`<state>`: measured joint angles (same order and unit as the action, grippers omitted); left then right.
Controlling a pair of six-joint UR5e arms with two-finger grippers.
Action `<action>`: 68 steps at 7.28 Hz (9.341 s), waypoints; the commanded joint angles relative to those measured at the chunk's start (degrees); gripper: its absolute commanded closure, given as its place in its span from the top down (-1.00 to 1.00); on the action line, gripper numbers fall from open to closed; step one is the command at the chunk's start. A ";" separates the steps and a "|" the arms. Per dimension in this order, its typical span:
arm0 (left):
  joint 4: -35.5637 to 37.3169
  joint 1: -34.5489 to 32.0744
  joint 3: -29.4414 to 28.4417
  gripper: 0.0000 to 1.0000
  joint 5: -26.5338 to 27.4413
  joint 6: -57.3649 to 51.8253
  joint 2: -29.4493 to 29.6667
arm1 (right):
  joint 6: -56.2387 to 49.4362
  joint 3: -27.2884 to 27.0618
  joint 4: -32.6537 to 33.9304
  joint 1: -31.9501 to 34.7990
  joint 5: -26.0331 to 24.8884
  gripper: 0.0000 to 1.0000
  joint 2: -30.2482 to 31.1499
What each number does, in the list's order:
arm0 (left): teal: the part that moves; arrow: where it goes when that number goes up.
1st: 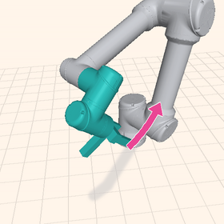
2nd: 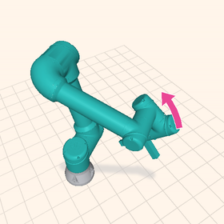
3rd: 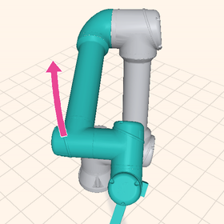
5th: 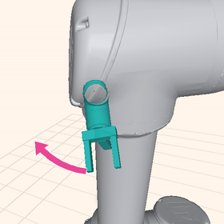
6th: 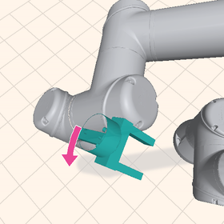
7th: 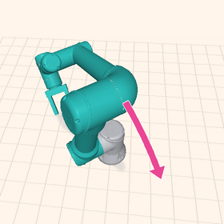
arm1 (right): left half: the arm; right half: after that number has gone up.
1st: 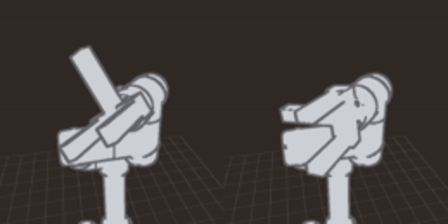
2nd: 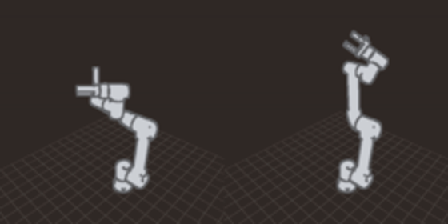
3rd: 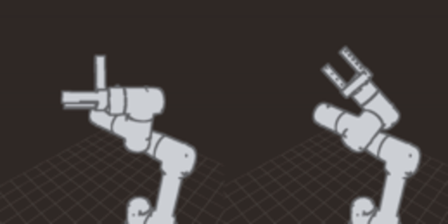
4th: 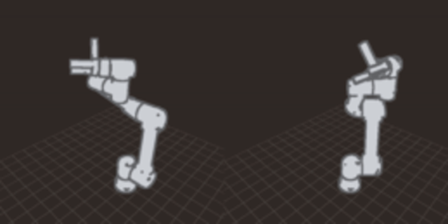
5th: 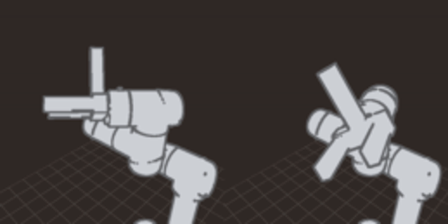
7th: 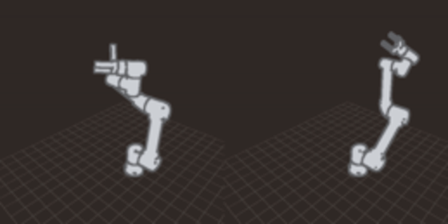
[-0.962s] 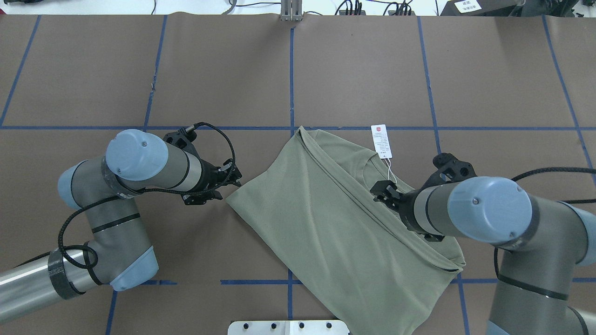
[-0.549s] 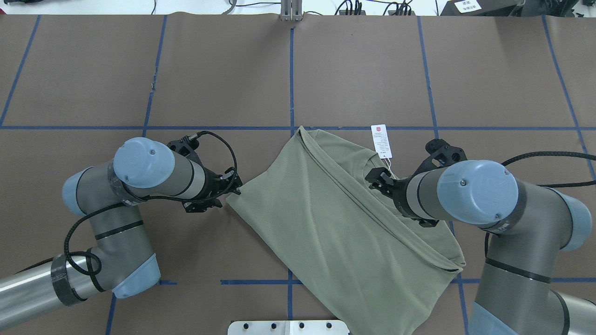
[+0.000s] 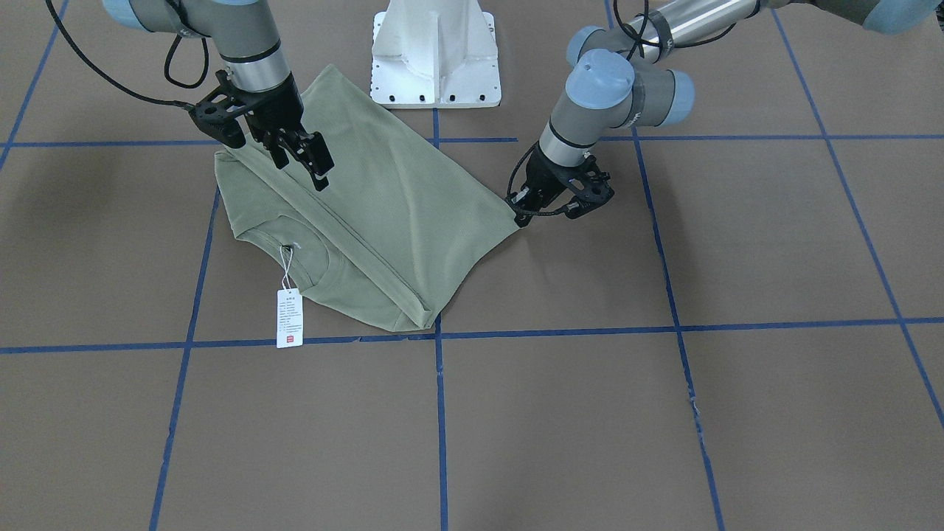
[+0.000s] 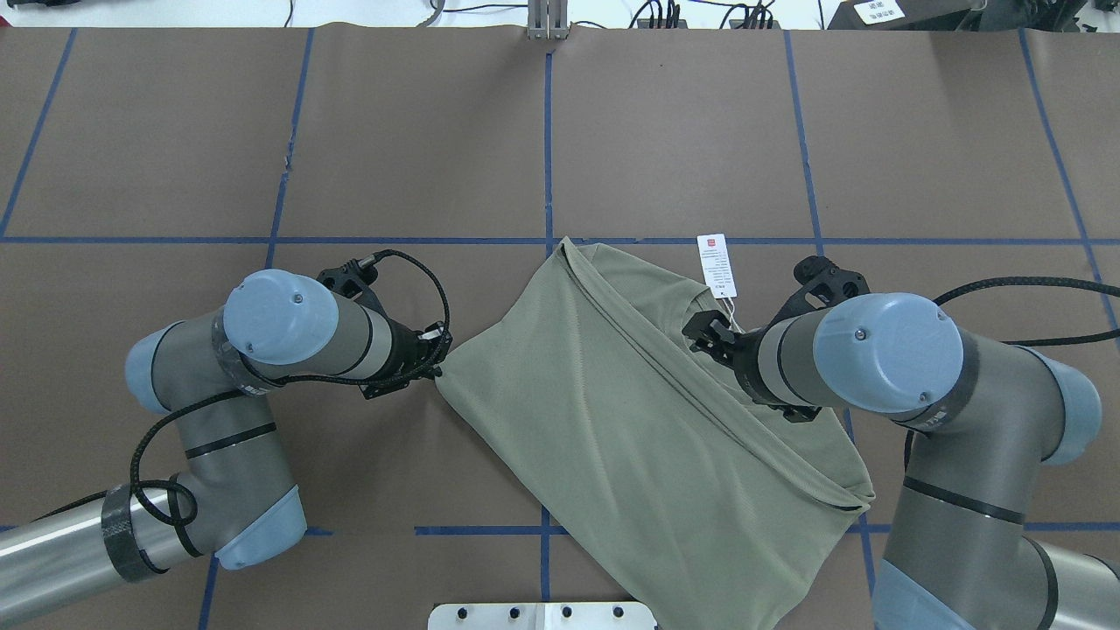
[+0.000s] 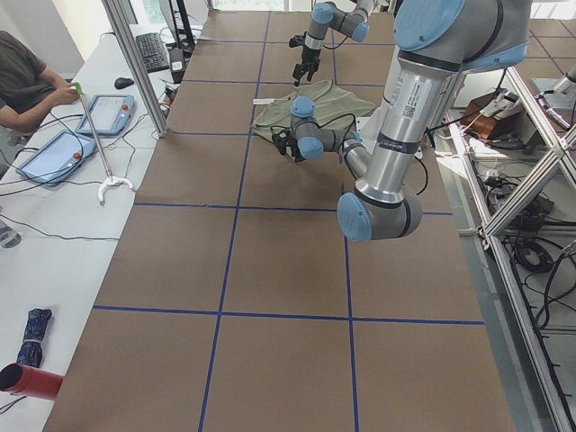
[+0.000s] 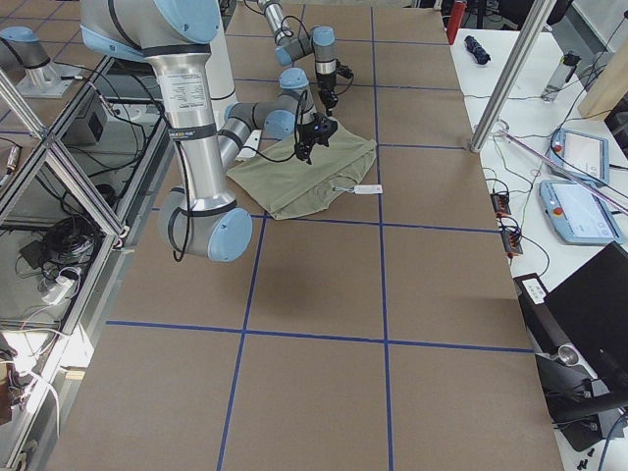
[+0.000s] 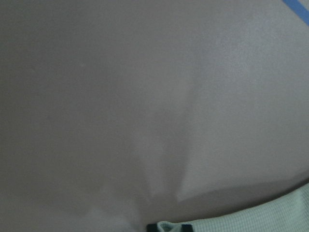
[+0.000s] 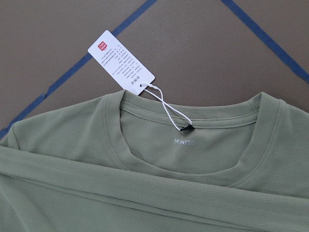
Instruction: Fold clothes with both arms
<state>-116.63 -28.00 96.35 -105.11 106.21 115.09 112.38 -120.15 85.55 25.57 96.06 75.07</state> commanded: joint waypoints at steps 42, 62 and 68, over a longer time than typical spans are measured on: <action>-9.05 -21.92 -6.09 0.14 -4.93 -15.51 5.49 | -61.93 7.91 -0.38 -10.11 -8.43 0.03 -5.55; -9.05 -21.84 -6.00 0.16 -4.75 -14.63 5.49 | 8.03 18.28 -5.83 -7.38 -6.68 -1.00 -11.70; -9.05 -21.75 -5.39 0.16 -5.02 -11.05 5.49 | 7.94 15.40 -5.75 -3.95 0.89 -1.00 -11.88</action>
<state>-125.69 -49.83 90.66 -110.03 93.06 120.57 120.10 -103.03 79.47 21.08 95.63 62.90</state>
